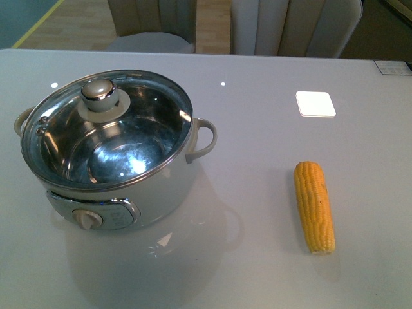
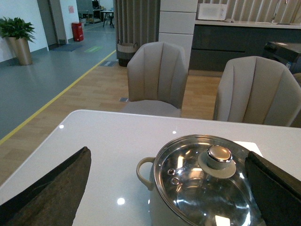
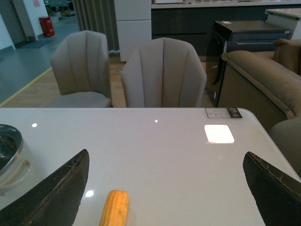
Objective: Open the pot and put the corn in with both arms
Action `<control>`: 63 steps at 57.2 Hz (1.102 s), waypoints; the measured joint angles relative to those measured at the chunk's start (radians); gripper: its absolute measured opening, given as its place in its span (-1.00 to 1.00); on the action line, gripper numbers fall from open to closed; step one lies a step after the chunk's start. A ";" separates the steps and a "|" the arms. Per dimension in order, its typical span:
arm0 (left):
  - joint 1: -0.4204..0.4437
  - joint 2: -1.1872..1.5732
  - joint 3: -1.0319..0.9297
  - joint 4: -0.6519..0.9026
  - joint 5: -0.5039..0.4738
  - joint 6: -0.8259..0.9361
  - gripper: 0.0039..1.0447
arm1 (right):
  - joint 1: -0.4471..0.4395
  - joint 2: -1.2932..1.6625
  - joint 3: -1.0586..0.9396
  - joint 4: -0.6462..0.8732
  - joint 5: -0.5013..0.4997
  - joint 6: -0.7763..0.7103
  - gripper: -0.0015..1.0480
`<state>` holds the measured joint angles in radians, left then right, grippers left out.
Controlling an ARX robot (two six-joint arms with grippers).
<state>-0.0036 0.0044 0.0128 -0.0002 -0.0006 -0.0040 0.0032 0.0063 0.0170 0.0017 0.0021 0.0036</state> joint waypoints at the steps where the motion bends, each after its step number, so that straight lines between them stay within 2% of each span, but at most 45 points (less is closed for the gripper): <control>1: 0.000 0.000 0.000 0.000 0.000 0.000 0.87 | 0.000 0.000 0.000 0.000 0.000 0.000 0.83; 29: 0.000 0.004 0.002 -0.006 -0.006 -0.002 0.87 | 0.000 0.000 0.000 0.000 0.000 0.000 0.83; 34: -0.021 0.183 0.121 -0.254 -0.078 -0.071 0.87 | 0.000 0.000 0.000 0.000 0.000 0.000 0.83; 37: -0.027 0.307 0.175 -0.272 -0.075 -0.082 0.87 | 0.000 -0.001 0.000 0.000 -0.001 0.000 0.83; 44: -0.076 0.524 0.266 -0.116 -0.091 -0.086 0.87 | 0.000 -0.001 0.000 0.000 0.000 0.000 0.83; 49: -0.131 0.713 0.317 0.090 -0.103 -0.072 0.87 | 0.000 -0.001 0.000 0.000 0.000 0.000 0.83; 59: -0.188 1.096 0.376 0.450 -0.128 -0.036 0.87 | 0.000 -0.001 0.000 0.000 0.000 0.000 0.83; 63: -0.218 1.333 0.435 0.607 -0.126 -0.023 0.87 | 0.000 -0.001 0.000 0.000 0.000 0.000 0.83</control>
<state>-0.2214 1.3373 0.4473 0.6067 -0.1265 -0.0273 0.0032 0.0051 0.0170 0.0017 0.0017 0.0036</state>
